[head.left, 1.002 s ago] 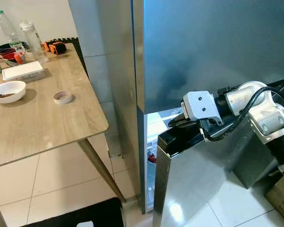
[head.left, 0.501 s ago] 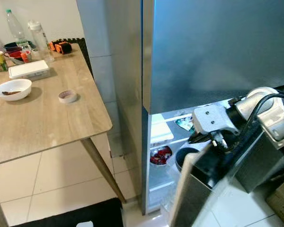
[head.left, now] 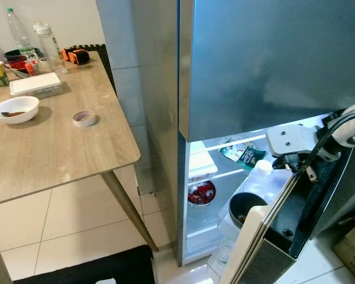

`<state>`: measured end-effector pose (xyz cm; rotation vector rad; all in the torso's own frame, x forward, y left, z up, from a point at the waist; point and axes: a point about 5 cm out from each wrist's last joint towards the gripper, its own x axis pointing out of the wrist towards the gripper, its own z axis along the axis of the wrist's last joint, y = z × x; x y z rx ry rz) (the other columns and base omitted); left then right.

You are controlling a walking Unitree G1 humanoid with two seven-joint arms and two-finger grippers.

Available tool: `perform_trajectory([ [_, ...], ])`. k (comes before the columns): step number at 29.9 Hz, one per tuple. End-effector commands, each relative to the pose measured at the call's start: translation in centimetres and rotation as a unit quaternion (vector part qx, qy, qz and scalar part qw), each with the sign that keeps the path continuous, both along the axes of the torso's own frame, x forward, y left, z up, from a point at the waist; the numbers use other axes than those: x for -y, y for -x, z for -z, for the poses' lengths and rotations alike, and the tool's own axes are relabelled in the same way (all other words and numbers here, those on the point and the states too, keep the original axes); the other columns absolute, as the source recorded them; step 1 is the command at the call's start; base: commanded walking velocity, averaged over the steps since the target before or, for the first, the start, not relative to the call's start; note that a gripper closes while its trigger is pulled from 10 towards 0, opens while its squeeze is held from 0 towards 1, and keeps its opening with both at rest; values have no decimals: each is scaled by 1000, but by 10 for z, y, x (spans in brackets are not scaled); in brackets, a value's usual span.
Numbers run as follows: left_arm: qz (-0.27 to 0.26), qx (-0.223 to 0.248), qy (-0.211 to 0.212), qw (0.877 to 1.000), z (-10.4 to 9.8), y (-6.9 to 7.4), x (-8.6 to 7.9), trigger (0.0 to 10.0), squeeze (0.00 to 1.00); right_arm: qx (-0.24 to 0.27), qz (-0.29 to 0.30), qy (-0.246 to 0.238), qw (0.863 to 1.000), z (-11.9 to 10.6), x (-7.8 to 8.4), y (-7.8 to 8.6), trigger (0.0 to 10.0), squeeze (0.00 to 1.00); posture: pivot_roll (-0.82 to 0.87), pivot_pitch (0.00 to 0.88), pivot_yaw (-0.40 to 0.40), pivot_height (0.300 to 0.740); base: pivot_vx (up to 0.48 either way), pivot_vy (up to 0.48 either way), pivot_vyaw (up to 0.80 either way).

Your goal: Restocking fridge

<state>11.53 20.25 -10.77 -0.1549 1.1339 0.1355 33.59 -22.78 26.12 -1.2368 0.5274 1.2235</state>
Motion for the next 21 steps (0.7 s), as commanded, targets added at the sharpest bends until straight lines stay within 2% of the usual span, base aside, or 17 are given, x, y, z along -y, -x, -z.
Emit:
perform_trajectory([
  [1, -3, -9, 10, 1000, 3, 6, 7, 10000, 0, -8, 24, 20, 999, -2, 17, 3, 10000, 0, -104, 0, -34, 740, 0, 0, 0],
  [5, -3, -11, 9, 1000, 3, 7, 6, 10000, 0, -27, 44, 40, 998, 1, 36, 11, 10000, 0, -104, 0, -34, 740, 0, 0, 0],
  [9, -3, -11, 8, 1000, 3, 8, 5, 10000, 0, -36, 48, 47, 997, 2, 41, 14, 10000, 0, -108, 0, -33, 740, 0, 0, 0],
  [13, -4, -11, 6, 1000, 3, 8, 3, 10000, 0, -54, 67, 60, 994, 6, 58, 22, 10000, 0, -112, 0, -32, 740, 0, 0, 0],
  [18, -4, -11, 6, 1000, 3, 8, 3, 10000, 0, -58, 76, 55, 994, 7, 62, 24, 10000, 0, -114, 0, -30, 740, 0, 0, 0],
  [21, -4, -10, 6, 1000, 2, 7, 3, 10000, 0, -54, 96, 67, 992, 11, 70, 24, 10000, 0, -114, 0, -30, 740, 0, 0, 0],
])
